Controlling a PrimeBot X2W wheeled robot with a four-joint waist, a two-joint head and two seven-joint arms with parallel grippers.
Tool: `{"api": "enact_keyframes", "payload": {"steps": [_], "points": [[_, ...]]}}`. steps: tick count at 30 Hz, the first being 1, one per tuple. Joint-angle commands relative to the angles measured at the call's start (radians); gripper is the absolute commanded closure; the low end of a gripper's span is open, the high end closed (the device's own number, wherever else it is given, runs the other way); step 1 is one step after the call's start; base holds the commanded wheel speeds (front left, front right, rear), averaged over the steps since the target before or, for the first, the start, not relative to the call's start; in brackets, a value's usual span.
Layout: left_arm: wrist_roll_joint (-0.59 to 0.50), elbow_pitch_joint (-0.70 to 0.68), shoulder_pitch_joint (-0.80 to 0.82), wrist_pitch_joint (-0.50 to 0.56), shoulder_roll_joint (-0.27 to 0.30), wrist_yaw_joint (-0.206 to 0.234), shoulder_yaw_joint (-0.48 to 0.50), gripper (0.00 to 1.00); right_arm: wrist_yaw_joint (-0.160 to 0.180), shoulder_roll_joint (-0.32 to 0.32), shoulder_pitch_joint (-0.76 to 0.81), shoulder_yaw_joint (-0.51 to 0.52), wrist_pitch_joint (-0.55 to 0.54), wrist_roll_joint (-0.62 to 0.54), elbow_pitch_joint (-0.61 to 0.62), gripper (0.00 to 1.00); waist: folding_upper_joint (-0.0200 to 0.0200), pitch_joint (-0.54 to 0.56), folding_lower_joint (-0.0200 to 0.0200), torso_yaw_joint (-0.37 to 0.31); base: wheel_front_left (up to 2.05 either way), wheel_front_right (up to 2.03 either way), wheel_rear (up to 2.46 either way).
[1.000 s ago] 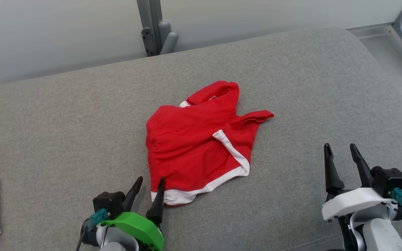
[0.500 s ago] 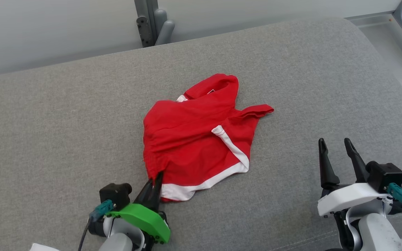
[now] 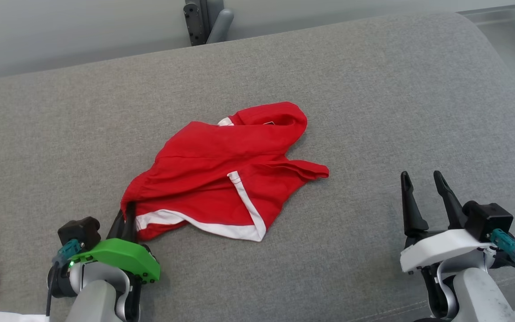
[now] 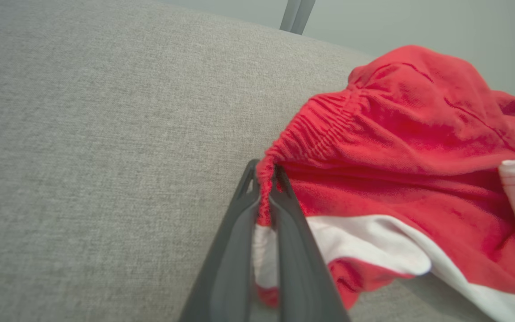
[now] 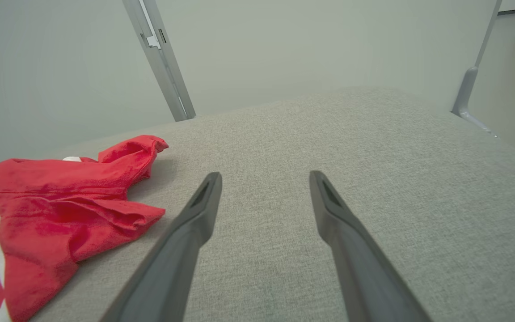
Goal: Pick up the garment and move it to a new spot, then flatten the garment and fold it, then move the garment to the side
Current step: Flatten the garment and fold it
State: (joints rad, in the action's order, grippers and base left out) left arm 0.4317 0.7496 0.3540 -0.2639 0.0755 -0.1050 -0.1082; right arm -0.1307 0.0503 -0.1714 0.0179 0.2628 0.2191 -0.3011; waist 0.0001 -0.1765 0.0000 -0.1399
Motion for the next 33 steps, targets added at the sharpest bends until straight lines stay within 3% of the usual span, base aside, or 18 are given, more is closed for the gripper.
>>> {"api": "enact_keyframes", "payload": {"steps": [1, 2, 3, 4, 11, 17, 25, 33], "points": [[-0.018, 0.01, 0.013, -0.001, 0.0, -0.003, 0.006, 1.0, 0.0, 0.001, -0.01, -0.012, 0.003, 0.006, 0.003, 0.0, -0.0001, 0.002, 0.0, 0.01, 0.0, 0.0, 0.0], [-0.027, 0.016, 0.014, -0.001, -0.001, -0.008, 0.011, 1.0, 0.0, 0.001, -0.012, -0.022, 0.003, 0.011, 0.005, 0.0, -0.0001, 0.004, 0.0, 0.014, 0.0, 0.0, 0.0], [-0.032, 0.021, 0.016, -0.001, -0.003, -0.01, 0.012, 0.57, 0.0, 0.001, -0.013, -0.036, 0.003, 0.012, 0.007, 0.0, -0.0001, 0.006, 0.0, 0.02, 0.0, 0.0, 0.0], [-0.037, 0.024, 0.017, -0.001, -0.005, -0.015, 0.01, 0.0, 0.0, 0.001, -0.016, -0.053, 0.003, 0.013, 0.009, 0.0, -0.0001, 0.009, 0.0, 0.027, 0.0, 0.0, 0.0], [-0.064, -0.021, -0.021, -0.001, -0.02, -0.026, -0.008, 0.0, 0.0, 0.002, -0.056, -0.237, 0.003, 0.05, 0.01, 0.0, -0.0001, 0.035, 0.0, 0.098, 0.0, 0.0, 0.0], [-0.046, -0.093, -0.068, -0.001, -0.024, -0.027, -0.063, 0.0, 0.0, 0.004, -0.139, -0.37, 0.003, 0.065, -0.08, 0.0, -0.0001, 0.052, 0.0, 0.198, 0.0, 0.0, 0.0], [-0.005, -0.133, -0.127, -0.001, -0.024, -0.025, -0.125, 0.0, 0.0, 0.033, -0.264, -0.406, 0.003, 0.08, -0.279, 0.0, -0.0001, 0.051, 0.0, 0.316, 0.0, 0.0, 0.0], [0.008, -0.157, -0.149, -0.001, -0.023, -0.025, -0.137, 0.0, 0.0, 0.09, -0.277, -0.388, 0.003, 0.098, -0.342, 0.0, -0.0001, 0.051, 0.0, 0.343, 0.0, 0.0, 0.0]]}}
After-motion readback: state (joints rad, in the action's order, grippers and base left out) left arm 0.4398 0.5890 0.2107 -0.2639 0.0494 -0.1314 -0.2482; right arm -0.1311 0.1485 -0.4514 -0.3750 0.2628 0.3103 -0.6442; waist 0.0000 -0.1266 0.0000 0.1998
